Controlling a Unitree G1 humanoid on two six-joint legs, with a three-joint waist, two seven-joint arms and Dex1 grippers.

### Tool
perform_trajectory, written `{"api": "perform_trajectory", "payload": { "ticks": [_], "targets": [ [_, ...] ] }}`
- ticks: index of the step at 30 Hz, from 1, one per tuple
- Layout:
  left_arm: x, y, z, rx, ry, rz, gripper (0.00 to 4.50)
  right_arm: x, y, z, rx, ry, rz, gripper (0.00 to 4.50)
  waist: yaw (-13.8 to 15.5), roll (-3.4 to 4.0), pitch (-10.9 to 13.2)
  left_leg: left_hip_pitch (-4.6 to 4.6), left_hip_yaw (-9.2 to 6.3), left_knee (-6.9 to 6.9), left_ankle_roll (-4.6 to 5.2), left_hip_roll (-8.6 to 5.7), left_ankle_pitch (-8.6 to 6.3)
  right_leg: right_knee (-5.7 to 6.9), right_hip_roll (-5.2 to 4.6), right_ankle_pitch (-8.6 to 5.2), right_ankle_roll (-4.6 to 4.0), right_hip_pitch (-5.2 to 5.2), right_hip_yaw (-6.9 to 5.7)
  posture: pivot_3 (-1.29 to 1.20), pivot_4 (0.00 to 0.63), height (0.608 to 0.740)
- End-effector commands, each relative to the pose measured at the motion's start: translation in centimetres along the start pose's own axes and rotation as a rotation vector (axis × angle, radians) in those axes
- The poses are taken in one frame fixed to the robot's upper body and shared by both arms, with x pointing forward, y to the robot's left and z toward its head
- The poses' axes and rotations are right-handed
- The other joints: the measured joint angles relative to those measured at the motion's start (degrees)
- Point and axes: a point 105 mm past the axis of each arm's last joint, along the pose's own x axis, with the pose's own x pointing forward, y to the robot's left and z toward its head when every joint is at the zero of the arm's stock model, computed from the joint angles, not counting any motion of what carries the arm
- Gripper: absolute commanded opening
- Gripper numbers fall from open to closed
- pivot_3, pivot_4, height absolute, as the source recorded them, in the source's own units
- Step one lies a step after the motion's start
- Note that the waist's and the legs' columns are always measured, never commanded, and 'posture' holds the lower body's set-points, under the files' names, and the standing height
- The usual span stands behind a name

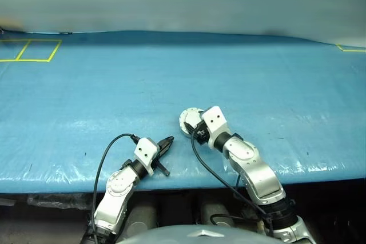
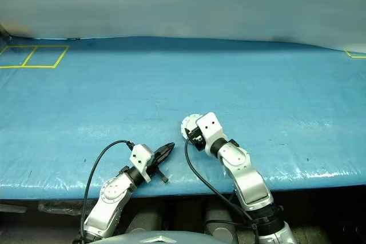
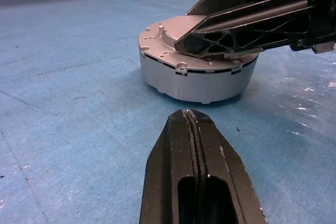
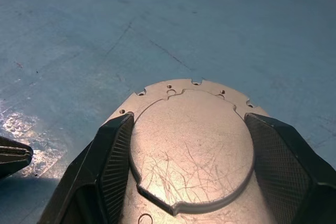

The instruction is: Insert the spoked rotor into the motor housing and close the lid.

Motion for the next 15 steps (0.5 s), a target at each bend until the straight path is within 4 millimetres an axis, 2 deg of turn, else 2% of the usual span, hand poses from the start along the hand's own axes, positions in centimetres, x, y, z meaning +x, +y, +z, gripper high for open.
{"api": "perform_trajectory", "payload": {
  "ticks": [1,3,8,15],
  "targets": [
    [0.2,-0.1,0.9,0.025,-0.027,-0.006,0.00,-0.3,-0.5,-2.5,-0.002,0.099,-0.035,3.03,0.0,0.01,0.0,0.00,0.00,0.00,0.00,0.00,0.00,0.00,-0.01,0.00,0.00,-0.01,0.01,0.00,0.150,0.740],
    [0.2,-0.1,0.8,0.025,-0.025,-0.010,0.00,-0.3,-0.6,-2.7,-0.100,0.103,-0.036,3.03,0.0,0.01,0.0,0.00,0.01,0.00,0.01,-0.02,0.00,-0.03,-0.02,0.00,0.00,-0.05,0.01,0.00,0.150,0.740],
    [0.2,-0.2,0.8,0.027,-0.024,-0.015,0.00,-0.5,-1.1,-1.9,0.048,0.053,-0.051,3.03,0.1,0.00,0.0,0.00,-0.02,-0.01,0.01,-0.02,-0.01,-0.07,-0.02,0.00,0.00,-0.03,-0.03,0.00,0.150,0.740],
    [0.2,-0.2,0.8,0.025,-0.025,-0.018,0.00,-0.7,-0.9,-0.9,0.096,0.015,-0.015,3.03,0.1,0.02,0.0,-0.04,-0.02,-0.02,0.03,-0.02,-0.02,-0.09,-0.05,0.00,0.00,-0.05,-0.03,0.00,0.150,0.740]
  ]
}}
